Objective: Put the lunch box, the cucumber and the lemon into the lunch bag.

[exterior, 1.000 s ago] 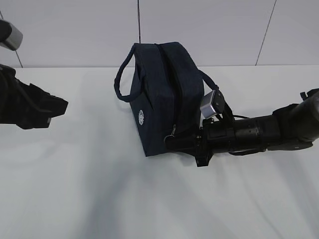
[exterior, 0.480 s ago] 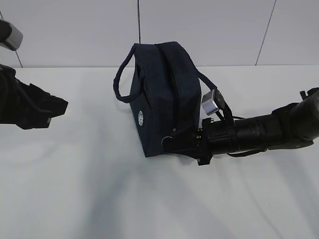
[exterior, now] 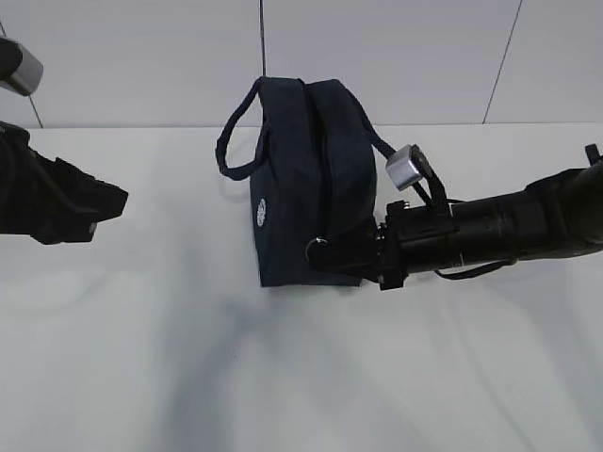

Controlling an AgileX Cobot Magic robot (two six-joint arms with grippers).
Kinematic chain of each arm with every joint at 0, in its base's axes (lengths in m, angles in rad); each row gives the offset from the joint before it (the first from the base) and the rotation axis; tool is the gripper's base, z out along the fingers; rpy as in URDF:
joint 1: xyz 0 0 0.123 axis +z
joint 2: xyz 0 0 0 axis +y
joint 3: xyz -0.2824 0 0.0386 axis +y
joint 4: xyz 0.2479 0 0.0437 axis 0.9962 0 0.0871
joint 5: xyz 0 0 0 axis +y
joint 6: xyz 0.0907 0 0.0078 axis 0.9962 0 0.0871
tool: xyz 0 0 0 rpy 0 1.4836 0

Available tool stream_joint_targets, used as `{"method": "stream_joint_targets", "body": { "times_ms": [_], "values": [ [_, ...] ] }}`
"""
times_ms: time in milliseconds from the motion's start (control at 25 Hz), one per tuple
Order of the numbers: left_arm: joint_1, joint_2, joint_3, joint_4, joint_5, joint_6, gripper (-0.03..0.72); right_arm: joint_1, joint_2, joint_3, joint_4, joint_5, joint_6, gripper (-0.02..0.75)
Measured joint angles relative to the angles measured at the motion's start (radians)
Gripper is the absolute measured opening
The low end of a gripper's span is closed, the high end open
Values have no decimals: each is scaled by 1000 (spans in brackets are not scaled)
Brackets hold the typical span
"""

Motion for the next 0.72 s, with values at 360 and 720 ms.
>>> {"method": "stream_joint_targets", "body": {
  "times_ms": [360,720],
  "values": [
    [0,0,0,0,0,0,293,0,-94,0,-43,0,72,7],
    [0,0,0,0,24,0,292,0,-176,0,-39,0,91,7]
  ]
}}
